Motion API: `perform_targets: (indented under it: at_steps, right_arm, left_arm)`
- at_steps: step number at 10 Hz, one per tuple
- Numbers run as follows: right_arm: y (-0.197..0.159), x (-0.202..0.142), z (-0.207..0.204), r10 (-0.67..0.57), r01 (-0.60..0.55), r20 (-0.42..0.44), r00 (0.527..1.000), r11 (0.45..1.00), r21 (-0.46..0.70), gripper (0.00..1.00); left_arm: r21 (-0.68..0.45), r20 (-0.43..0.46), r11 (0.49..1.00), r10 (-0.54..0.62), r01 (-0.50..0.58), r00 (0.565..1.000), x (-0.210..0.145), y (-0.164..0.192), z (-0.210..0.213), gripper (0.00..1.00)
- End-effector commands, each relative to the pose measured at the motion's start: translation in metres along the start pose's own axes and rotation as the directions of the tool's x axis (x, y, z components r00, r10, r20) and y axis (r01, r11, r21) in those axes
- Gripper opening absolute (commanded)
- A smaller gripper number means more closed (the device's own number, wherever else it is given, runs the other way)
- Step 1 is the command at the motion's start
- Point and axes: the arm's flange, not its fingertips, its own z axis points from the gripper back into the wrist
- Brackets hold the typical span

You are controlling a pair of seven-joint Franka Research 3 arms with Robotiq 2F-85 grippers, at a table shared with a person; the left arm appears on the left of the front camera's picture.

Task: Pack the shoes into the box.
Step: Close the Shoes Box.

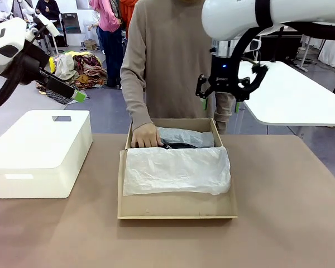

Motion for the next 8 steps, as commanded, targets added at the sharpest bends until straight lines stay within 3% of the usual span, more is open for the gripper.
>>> perform_targets:
  at_steps: [1,3,4,6,7,8]
  right_arm:
    - [-0.036,0.015,0.006,0.258,-0.259,0.021,0.966,0.966,0.01,1.0]
    - [-0.06,0.03,0.002,0.491,-0.492,0.032,0.87,0.87,0.029,1.0]
    - [-0.074,0.039,-0.003,0.62,-0.625,0.085,0.78,0.779,0.053,1.0]
    - [-0.1,0.051,-0.008,0.76,-0.785,0.198,0.619,0.601,0.148,1.0]
    - [-0.111,0.057,-0.01,0.775,-0.814,0.25,0.581,0.549,0.19,1.0]
    - [-0.118,0.061,-0.013,0.769,-0.817,0.276,0.577,0.54,0.205,1.0]
  left_arm:
    - [-0.013,0.012,1.0,-0.001,0.001,1.0,-0.002,0.0,-0.001,1.0]
    - [-0.013,0.012,1.0,-0.001,0.001,1.0,-0.002,0.0,-0.001,1.0]
    - [-0.013,0.012,1.0,-0.001,0.001,1.0,-0.002,0.0,-0.001,1.0]
    - [-0.013,0.012,1.0,-0.001,0.001,1.0,-0.002,0.0,-0.001,1.0]
    - [-0.013,0.012,1.0,-0.001,0.001,1.0,-0.002,0.0,-0.001,1.0]
    - [-0.013,0.012,1.0,-0.001,0.001,1.0,-0.002,0.0,-0.001,1.0]
